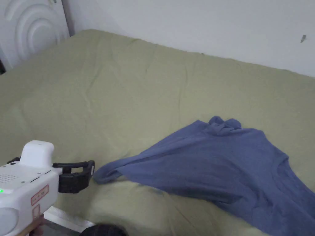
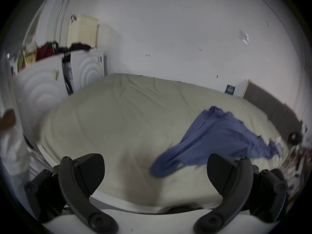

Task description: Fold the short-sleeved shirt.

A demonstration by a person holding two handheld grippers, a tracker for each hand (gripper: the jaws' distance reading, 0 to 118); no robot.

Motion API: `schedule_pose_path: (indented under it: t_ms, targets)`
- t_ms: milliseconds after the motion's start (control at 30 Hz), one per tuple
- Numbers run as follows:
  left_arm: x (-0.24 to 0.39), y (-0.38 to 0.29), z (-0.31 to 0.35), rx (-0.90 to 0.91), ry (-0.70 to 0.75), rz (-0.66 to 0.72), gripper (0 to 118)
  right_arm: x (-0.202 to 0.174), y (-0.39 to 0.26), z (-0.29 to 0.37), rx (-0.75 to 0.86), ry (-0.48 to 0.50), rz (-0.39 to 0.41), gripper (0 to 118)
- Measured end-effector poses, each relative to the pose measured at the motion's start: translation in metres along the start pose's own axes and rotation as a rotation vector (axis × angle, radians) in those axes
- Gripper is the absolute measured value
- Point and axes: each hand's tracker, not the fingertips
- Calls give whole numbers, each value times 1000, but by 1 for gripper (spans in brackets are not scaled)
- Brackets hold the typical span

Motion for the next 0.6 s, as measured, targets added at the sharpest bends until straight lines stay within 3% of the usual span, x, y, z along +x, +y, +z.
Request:
schedule_pose_path:
  t_ms: [33,67,100,133,200,333,467,500,533,567,600]
  targets:
    - [-2,-3,4,-13,27,-16,101,-7,-2,2,-26,36,-14,86]
    - [-6,-8,4,-70,32,-13,63,-14,-7,5,-19,61,-38,44]
    - [-5,-12,8,-95,14,-21,0,-21,-10,5,-8,40,-34,0]
    - [-6,-17,2,-136,30,-29,0,-32,-12,3,-22,20,-18,0]
    - [-11,-29,-8,-135,19,-69,0,-48,-18,-4,-69,-72,117,0]
    - [-8,-33,-50,-198,-96,-18,0,-68,-24,-16,-114,-53,116,0]
    - [-20,-34,-110,-257,-198,-114,0,-79,-22,-23,-139,-64,122,0]
    - [-4,-31,-116,-291,-225,-124,10,-81,-21,-25,-146,-70,117,0]
    - [-2,-30,-126,-311,-237,-139,36,-80,-19,-29,-157,-79,113,0]
    - [0,-30,-138,-336,-226,-160,80,-82,-19,-31,-163,-87,112,0]
    - [5,-32,-146,-373,-201,-195,114,-83,-18,-32,-167,-94,109,0]
